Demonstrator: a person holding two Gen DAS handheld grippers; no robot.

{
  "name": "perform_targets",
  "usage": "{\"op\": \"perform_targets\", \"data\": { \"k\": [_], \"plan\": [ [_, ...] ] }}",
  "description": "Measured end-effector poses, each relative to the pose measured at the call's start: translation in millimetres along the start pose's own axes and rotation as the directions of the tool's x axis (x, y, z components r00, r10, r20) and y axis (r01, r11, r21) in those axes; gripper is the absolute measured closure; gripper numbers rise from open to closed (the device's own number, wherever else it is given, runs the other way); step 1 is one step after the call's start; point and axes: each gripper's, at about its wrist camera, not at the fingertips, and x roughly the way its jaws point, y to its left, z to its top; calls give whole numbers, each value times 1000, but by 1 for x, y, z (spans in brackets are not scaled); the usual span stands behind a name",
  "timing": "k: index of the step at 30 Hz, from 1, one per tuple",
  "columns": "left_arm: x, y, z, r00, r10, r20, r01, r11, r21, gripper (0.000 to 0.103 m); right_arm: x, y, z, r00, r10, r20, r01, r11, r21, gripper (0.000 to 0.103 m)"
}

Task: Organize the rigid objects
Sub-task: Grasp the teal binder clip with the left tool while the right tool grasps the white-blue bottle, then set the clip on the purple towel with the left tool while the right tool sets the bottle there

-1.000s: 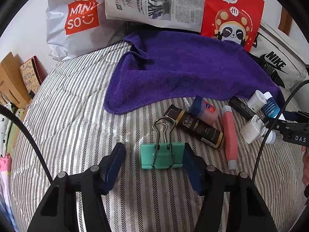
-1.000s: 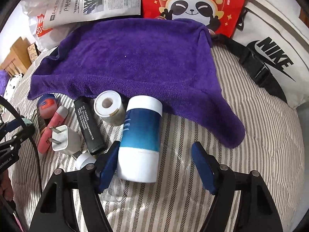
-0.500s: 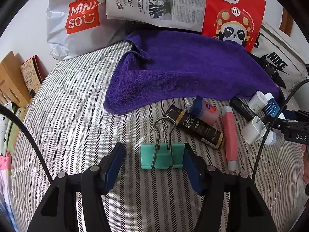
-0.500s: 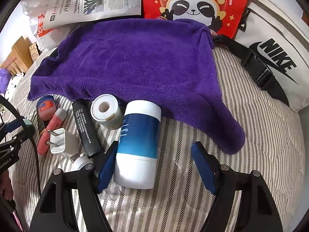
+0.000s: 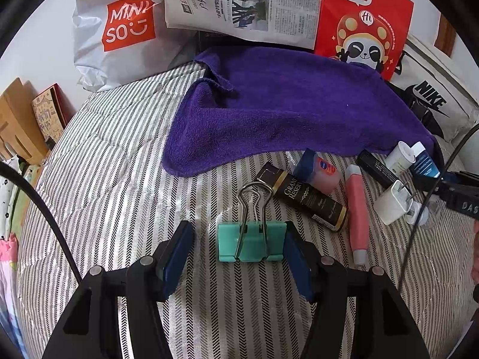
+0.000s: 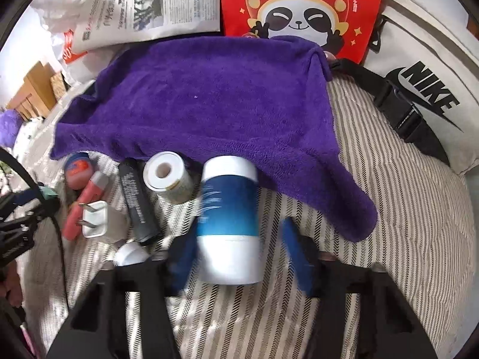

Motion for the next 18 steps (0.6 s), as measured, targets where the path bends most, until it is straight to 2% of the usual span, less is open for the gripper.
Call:
{"op": "perform_targets", "data": {
  "k": [11,12,13,15,18],
  "plan": [
    [2,-1,0,1000,5,6,-5,1000,-4,44,2,1,-3,1000,6,-8,-7,1000,-12,66],
    [2,-2,-1,1000,3,11,-3,1000,-3,45,2,0,-3,1000,14,-8,-14,1000,-6,66],
    [1,-1,-1,1000,-2,16,2,1000,0,54,1,-2,-4,1000,24,-14,-24,1000,4,66],
    [-1,2,0,1000,-12,18,12,1000,-13,64,-4,-6,-3,1000,22,-12,-22,1000,17,66],
    [-2,14,2,997,-79,11,79,995,-64,64,-18,-8,-4,1000,12,11,-12,1000,20,66]
  ]
}}
